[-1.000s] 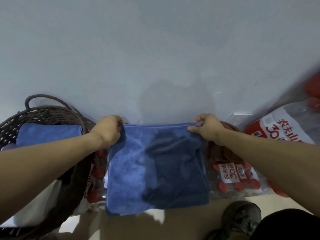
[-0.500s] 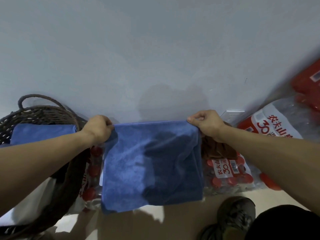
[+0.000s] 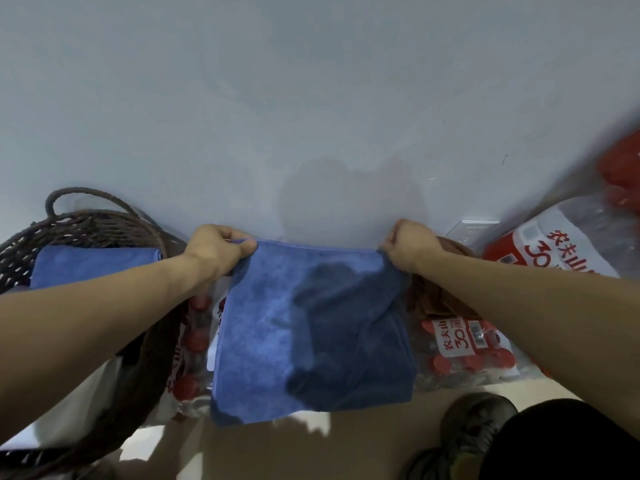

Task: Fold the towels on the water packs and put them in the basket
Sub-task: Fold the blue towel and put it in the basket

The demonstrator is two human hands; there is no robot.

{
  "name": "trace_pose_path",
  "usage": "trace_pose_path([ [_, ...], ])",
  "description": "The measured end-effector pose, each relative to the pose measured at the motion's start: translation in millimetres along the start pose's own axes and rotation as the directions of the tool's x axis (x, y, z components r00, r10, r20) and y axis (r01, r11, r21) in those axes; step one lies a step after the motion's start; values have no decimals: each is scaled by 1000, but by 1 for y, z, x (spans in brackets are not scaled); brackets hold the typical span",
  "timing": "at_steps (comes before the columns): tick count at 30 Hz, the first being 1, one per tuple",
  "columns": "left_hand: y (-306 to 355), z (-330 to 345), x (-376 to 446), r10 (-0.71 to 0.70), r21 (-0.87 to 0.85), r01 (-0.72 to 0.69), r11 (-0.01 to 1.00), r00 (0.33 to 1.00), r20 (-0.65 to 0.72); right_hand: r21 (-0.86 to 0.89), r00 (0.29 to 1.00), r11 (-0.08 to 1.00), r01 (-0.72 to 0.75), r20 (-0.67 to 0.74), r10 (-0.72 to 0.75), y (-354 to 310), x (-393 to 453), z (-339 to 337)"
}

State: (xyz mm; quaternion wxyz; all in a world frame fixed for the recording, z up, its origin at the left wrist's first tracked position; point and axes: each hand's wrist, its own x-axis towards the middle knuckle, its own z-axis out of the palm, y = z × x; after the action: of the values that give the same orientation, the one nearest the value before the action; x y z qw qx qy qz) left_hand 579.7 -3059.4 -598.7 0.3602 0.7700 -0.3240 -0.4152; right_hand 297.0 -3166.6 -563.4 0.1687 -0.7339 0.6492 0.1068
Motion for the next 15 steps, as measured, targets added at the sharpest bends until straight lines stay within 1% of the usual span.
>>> trace_pose_path([
  [1,3,2,-3,5,-55,-3,998,1000,24,-71,998,995,66,28,-64,-13,-6,1],
  [2,6,3,-6,18,-88,-13,996,998,53,-77,987,984,158,53,-154,-29,-11,3],
  [3,8,4,-9,33,-112,-24,993,996,84,-25,960,961,276,60,-274,-46,-16,7],
  [5,11,6,-14,64,-162,-44,986,991,121,172,852,842,511,28,-523,-84,-28,12],
  [6,13,6,-17,77,-185,-53,981,989,125,286,804,775,563,24,-594,-100,-32,13],
  [7,15,6,-19,84,-214,-57,975,989,120,390,781,728,564,33,-623,-112,-34,14],
  [9,15,5,-22,76,-291,-44,956,992,101,508,790,692,513,35,-612,-126,-31,17],
  [12,14,-1,-28,33,-320,1,947,995,98,494,803,699,517,3,-595,-135,-23,19],
  [15,2,-7,-44,-18,-209,42,977,993,116,486,802,692,535,-34,-596,-145,-16,24],
])
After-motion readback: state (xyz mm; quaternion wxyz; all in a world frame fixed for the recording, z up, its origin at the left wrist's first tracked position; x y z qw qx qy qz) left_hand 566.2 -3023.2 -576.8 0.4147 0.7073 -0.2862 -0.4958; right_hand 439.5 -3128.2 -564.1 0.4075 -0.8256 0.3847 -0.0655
